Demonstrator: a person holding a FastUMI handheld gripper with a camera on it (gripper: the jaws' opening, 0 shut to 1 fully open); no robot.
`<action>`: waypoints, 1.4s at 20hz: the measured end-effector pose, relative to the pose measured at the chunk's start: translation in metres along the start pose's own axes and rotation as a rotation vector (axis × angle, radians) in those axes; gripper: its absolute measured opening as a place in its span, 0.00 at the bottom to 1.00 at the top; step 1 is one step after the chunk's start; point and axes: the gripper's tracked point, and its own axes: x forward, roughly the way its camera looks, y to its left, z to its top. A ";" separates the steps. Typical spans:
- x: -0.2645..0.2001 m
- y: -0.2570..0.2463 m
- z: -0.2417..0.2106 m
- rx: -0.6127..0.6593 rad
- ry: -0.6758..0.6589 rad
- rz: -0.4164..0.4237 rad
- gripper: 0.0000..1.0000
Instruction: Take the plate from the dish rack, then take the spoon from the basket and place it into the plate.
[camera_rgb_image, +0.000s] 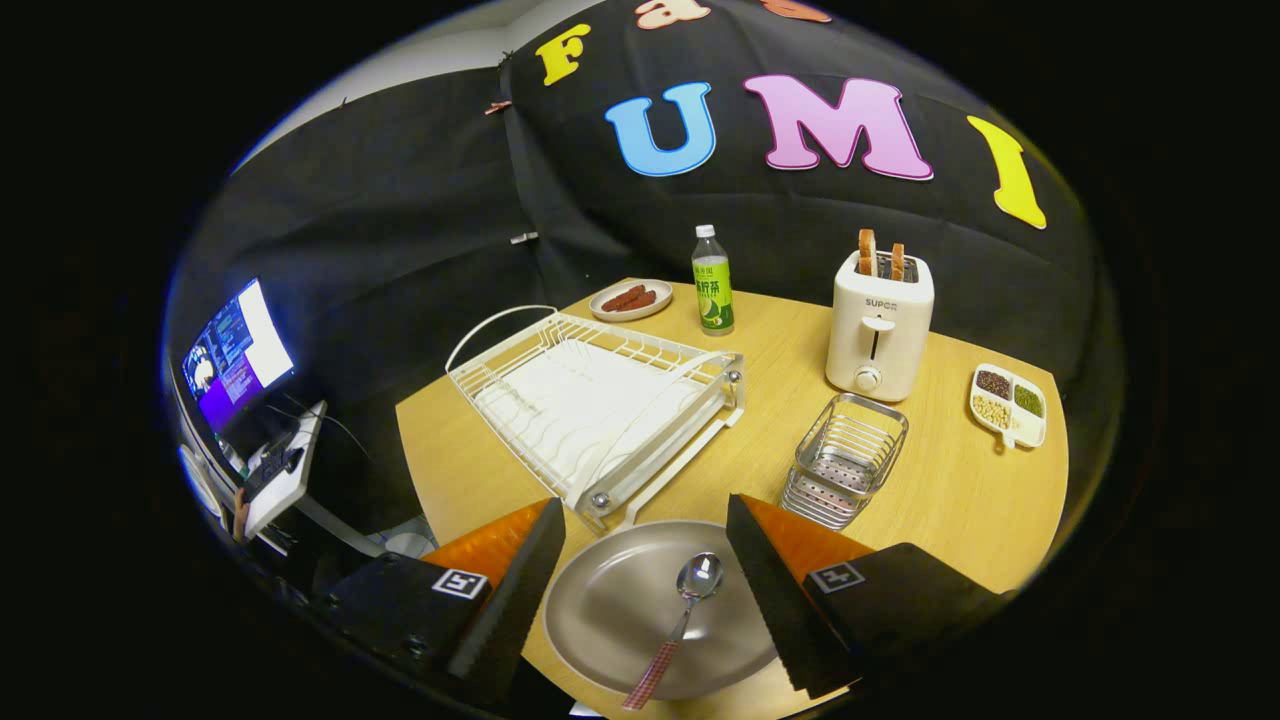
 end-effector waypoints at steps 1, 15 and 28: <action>-0.004 -0.001 0.008 0.011 -0.012 -0.005 1.00; -0.121 -0.001 0.155 0.069 -0.358 -0.337 0.98; -0.244 0.030 0.156 0.139 -0.595 -0.715 0.98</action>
